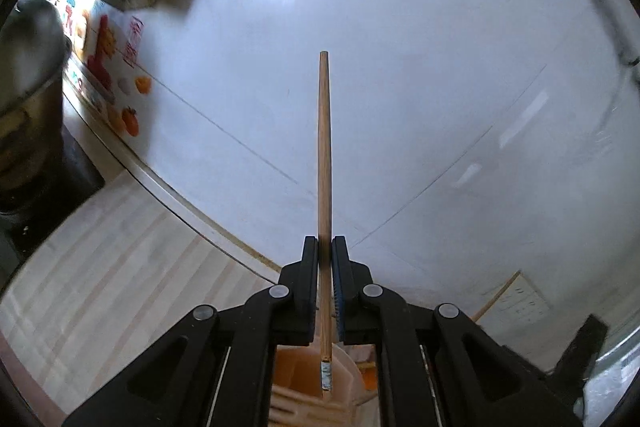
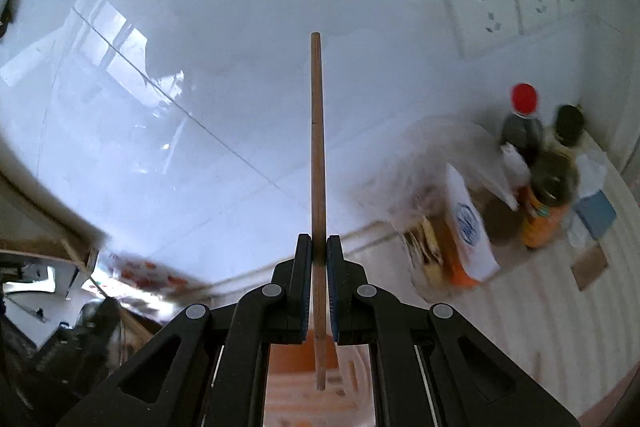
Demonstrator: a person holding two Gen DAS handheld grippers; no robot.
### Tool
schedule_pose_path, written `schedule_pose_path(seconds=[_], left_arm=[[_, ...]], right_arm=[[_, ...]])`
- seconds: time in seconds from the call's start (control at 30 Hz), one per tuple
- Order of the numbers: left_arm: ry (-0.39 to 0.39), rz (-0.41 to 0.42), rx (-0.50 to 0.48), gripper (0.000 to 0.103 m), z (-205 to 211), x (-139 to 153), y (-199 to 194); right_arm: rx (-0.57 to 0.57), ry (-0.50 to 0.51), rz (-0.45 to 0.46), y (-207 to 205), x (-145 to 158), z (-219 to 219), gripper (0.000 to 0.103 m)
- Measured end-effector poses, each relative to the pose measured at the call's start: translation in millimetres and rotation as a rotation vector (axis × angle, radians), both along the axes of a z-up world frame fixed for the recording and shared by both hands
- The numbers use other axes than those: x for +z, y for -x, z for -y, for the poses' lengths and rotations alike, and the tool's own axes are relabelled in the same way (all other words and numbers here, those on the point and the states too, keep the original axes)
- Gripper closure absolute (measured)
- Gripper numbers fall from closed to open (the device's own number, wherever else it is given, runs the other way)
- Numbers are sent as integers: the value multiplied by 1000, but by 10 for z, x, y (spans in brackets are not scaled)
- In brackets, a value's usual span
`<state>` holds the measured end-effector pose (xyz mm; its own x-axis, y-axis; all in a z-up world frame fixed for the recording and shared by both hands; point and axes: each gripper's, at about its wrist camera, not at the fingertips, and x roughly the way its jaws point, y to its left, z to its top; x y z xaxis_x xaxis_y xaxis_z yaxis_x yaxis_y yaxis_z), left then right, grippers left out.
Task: Organize utensils
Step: 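Lift both held chopsticks and carry them above the cream utensil holder, then lower both chopsticks into the holder and open both tools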
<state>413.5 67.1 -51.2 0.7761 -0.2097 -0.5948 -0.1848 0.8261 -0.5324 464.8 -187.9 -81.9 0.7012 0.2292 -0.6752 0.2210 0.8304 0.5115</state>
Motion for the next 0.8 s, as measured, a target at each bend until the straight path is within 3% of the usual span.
schedule_pose_path(seconds=[0.23,0.57,0.6,0.67,0.73,0.8], left_arm=[[-60,-89,-60,99,130,-532,-246],[-183,-141,-231,93,331,-422,-145],[-204,-144,-240,87,325,-375,-110],[-260,-124,-221,70,293,-237,14],[-316,-103,-175,33,211,-99,160],[-337,-95,-121,22,109,-15,291]], right_arm=[[2,38,-19,-213,-322,-125,96],[166,13,-53,-95,-392,-308,93],[174,11,-54,-60,-344,-313,90],[165,6,-42,39,-254,-269,69],[145,1,-39,154,-174,-199,55],[134,-4,-29,266,-97,-145,50]])
